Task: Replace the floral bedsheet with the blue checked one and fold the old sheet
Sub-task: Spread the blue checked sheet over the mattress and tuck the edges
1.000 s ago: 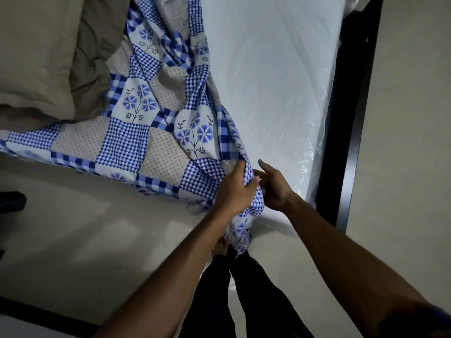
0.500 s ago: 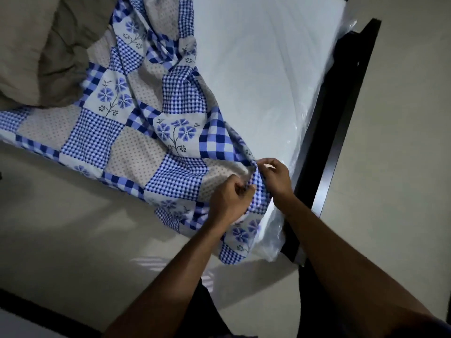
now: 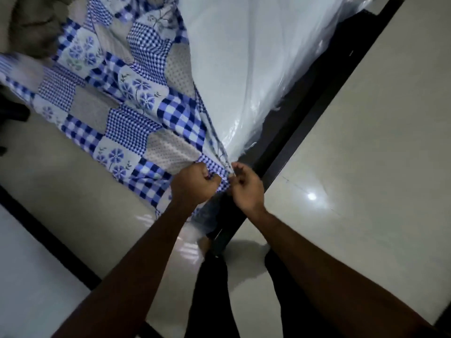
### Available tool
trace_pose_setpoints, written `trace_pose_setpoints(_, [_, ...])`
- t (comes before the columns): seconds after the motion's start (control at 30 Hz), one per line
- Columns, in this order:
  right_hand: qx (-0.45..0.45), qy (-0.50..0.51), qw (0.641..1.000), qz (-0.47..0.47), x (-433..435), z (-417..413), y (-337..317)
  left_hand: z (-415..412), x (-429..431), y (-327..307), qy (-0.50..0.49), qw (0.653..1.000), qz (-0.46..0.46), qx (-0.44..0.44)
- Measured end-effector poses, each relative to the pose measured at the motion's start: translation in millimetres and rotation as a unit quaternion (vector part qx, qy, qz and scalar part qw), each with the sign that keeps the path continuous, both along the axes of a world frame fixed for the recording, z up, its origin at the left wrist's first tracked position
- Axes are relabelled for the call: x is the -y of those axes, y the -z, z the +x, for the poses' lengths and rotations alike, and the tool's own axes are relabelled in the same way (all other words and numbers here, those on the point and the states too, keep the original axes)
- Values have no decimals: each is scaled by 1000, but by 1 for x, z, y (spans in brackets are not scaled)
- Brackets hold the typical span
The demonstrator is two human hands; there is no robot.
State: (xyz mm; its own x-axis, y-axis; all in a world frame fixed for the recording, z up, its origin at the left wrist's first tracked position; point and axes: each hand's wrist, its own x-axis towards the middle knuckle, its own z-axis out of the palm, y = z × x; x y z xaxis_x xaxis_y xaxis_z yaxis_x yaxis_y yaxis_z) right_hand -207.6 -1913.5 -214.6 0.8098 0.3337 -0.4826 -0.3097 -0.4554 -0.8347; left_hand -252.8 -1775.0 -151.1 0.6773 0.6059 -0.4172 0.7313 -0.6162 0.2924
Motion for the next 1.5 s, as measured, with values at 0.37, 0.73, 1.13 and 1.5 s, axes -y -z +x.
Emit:
trace_pose_setpoints(0.37, [-21, -173, 978, -116, 19, 59, -13, 91, -4, 35, -116, 993, 7, 24])
trace_pose_setpoints(0.73, [120, -330, 934, -62, -32, 194, -14, 123, -2, 72, -87, 995, 50, -25])
trace_pose_setpoints(1.13, [551, -599, 580, -29, -85, 301, -4, 134, 39, 43, -128, 956, -106, 239])
trace_pose_setpoints(1.5, [642, -634, 406, -143, -148, 416, -12, 126, 53, 38, -161, 977, -141, -14])
